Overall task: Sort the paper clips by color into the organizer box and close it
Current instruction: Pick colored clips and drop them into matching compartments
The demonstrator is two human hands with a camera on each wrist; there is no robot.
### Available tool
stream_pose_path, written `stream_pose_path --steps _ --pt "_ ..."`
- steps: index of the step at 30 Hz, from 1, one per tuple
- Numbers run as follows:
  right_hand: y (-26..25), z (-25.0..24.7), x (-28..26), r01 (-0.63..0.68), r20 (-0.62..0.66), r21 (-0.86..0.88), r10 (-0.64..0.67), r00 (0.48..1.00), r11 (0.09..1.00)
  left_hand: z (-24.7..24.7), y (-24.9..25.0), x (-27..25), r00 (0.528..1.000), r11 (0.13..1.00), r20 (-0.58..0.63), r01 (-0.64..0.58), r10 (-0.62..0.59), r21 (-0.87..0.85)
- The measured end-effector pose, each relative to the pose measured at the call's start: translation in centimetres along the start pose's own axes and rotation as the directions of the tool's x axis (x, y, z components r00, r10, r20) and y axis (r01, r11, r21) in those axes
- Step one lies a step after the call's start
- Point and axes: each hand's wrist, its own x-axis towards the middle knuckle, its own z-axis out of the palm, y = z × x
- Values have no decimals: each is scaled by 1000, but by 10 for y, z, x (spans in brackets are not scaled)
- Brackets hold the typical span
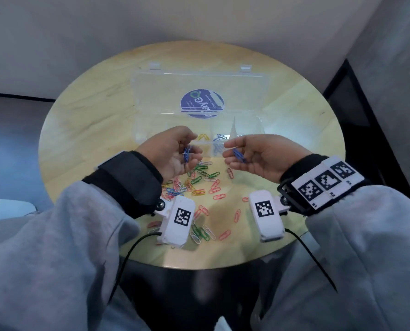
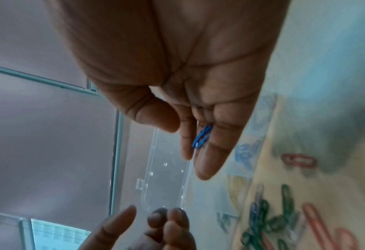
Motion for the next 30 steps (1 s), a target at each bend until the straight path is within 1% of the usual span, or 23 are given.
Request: stream_pose_path --steps 4,7,9,13,16,20,22,24,25,27,28,29,30 --pt "-10 -2 9 80 -74 91 -73 995 993 9 16 4 997 998 62 -48 50 -36" --pt "-16 -3 16 119 -94 185 -103 990 976 18 27 10 994 998 94 -61 62 -6" --pt "-20 -3 22 143 -109 206 -122 986 968 26 33 15 992 998 108 -63 60 24" --pt "-27 -3 32 161 -156 101 -144 977 982 43 40 26 992 996 119 -56 48 66" --pt "-29 -3 36 163 -144 62 -153 978 985 52 42 34 991 996 117 -67 60 64" --pt "-27 -7 35 161 -117 5 -159 980 987 57 42 36 991 990 106 -95 83 109" --pt "-28 -12 30 175 -92 -95 -183 979 980 54 40 36 988 981 104 -130 116 140" --pt "-28 -16 22 177 -66 -245 -199 978 953 52 36 35 984 964 74 -173 160 204" --pt "-28 -19 18 174 -59 -327 -204 977 929 51 34 32 982 949 70 -189 177 253" --pt "-24 -23 7 157 -61 -501 -215 975 851 50 25 26 978 890 114 -205 174 406" --pt "-20 -25 3 141 -65 -588 -220 973 796 49 20 22 976 826 149 -215 160 522" --pt "-15 -27 -2 120 -68 -669 -221 973 733 48 14 19 974 722 177 -222 140 655" --pt "-9 -29 -6 91 -72 -744 -214 974 662 46 9 16 975 578 187 -222 121 785"
